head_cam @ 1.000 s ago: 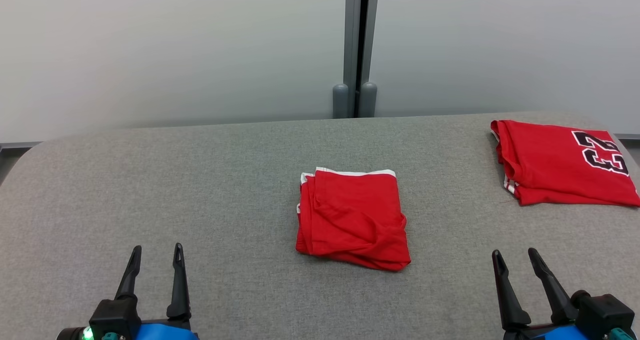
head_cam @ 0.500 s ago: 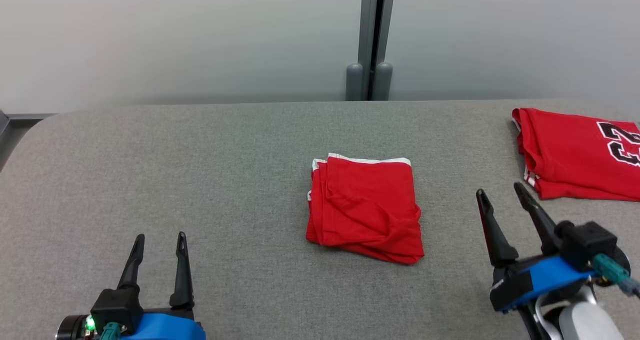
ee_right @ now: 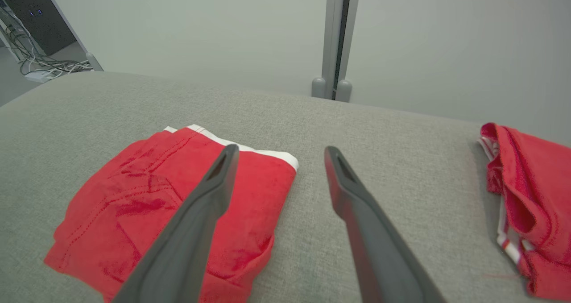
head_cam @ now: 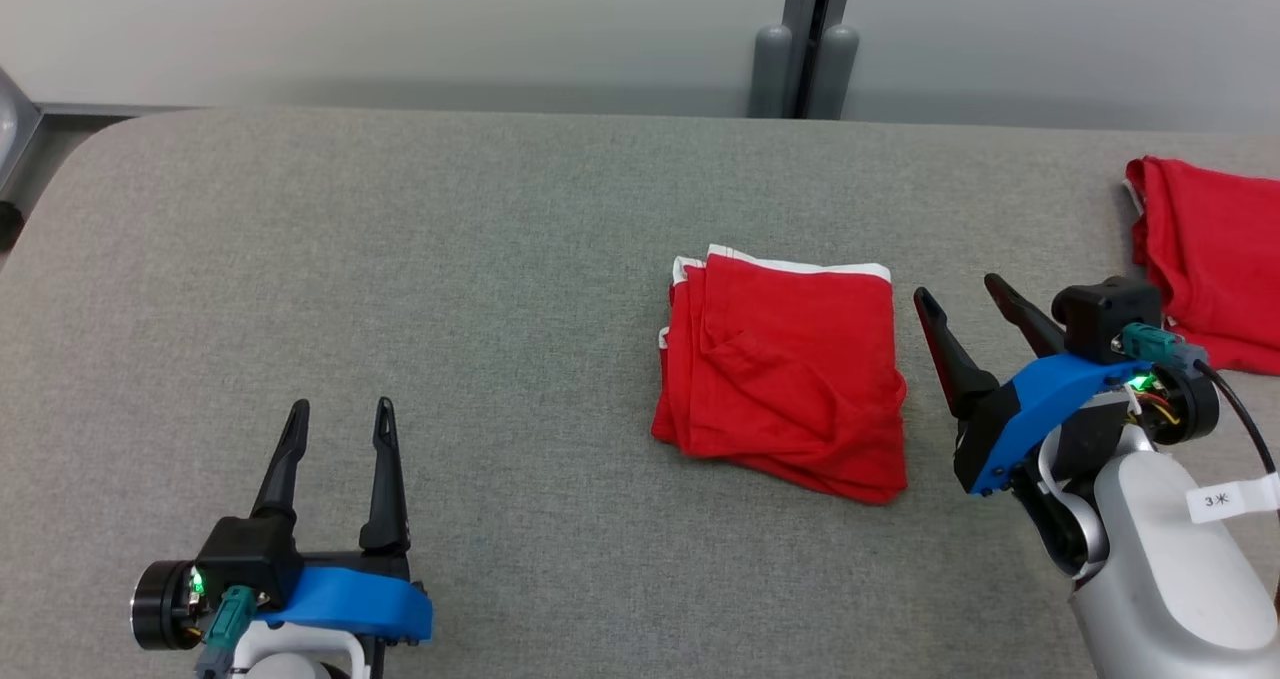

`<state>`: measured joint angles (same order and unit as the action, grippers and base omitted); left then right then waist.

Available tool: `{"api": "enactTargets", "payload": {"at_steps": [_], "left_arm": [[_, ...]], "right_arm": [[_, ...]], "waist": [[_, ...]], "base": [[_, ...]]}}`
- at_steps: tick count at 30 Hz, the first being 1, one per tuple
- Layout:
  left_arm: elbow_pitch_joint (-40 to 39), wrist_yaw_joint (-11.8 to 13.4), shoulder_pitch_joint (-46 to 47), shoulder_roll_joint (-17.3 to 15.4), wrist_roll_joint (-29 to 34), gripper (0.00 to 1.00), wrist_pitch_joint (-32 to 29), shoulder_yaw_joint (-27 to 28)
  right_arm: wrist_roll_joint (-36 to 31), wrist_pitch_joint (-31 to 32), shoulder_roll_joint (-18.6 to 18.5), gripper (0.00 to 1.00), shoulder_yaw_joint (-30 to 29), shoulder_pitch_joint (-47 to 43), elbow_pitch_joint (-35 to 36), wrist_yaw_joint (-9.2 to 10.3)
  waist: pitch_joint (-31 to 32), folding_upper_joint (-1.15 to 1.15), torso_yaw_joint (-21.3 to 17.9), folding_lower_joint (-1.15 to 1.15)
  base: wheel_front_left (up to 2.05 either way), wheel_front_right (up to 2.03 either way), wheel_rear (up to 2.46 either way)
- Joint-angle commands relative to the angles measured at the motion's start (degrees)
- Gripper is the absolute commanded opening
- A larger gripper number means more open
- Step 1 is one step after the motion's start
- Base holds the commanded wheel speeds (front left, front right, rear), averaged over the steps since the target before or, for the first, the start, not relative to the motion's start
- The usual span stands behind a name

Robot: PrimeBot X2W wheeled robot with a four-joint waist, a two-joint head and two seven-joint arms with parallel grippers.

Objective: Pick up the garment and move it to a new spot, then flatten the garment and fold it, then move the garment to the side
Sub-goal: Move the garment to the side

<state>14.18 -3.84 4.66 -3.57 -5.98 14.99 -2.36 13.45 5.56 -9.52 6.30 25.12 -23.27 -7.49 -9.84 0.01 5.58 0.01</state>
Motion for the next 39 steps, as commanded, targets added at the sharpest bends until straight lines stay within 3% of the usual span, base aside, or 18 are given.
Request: {"api": "enactTargets", "payload": {"at_steps": [1,12,24,25,26,27,39], "left_arm": [[-0.2,0.2,0.8,0.0,-0.1,1.0,0.3,0.1],[0.3,0.4,4.1,0.5,-1.1,1.0,0.3,-1.6],[0.8,0.4,4.9,0.6,-1.5,1.0,0.3,-1.7],[0.8,0.4,4.9,0.6,-1.6,1.0,0.3,-1.7],[0.9,0.3,5.0,0.6,-1.6,1.0,0.3,-1.8],[1.0,0.3,5.1,0.6,-1.7,1.0,0.3,-1.9],[0.6,0.4,4.0,0.7,-2.0,1.0,0.3,-1.9]], "right_arm": [[0.4,0.1,-0.4,1.0,0.0,1.0,-0.4,-0.01],[1.3,-0.5,-0.3,1.0,1.9,4.1,-12.0,-0.01],[5.8,-1.4,2.0,1.0,6.9,4.3,-19.5,-0.08],[6.5,-1.4,2.2,0.52,7.4,4.4,-19.7,-0.08],[7.1,-1.6,2.1,0.14,7.8,4.6,-20.0,-0.08],[7.6,-1.8,1.7,0.0,8.2,4.9,-20.3,-0.08],[8.5,-6.9,-3.4,0.0,14.2,7.9,-20.0,0.0]], "waist": [[-1.1,-0.01,1.0,-0.01],[-5.3,-0.01,3.7,-0.01],[-6.1,-0.01,3.9,-0.01],[-6.1,-0.01,3.9,-0.01],[-6.1,-0.01,3.8,-0.01],[-6.1,-0.01,3.8,-0.01],[-5.0,-0.01,1.2,-0.01]], "base": [[0.0,0.0,0.0],[0.0,0.0,0.0],[0.0,0.0,0.0],[0.0,0.0,0.0],[0.0,0.0,0.0],[0.0,0.0,0.0],[0.0,0.0,0.0]]}}
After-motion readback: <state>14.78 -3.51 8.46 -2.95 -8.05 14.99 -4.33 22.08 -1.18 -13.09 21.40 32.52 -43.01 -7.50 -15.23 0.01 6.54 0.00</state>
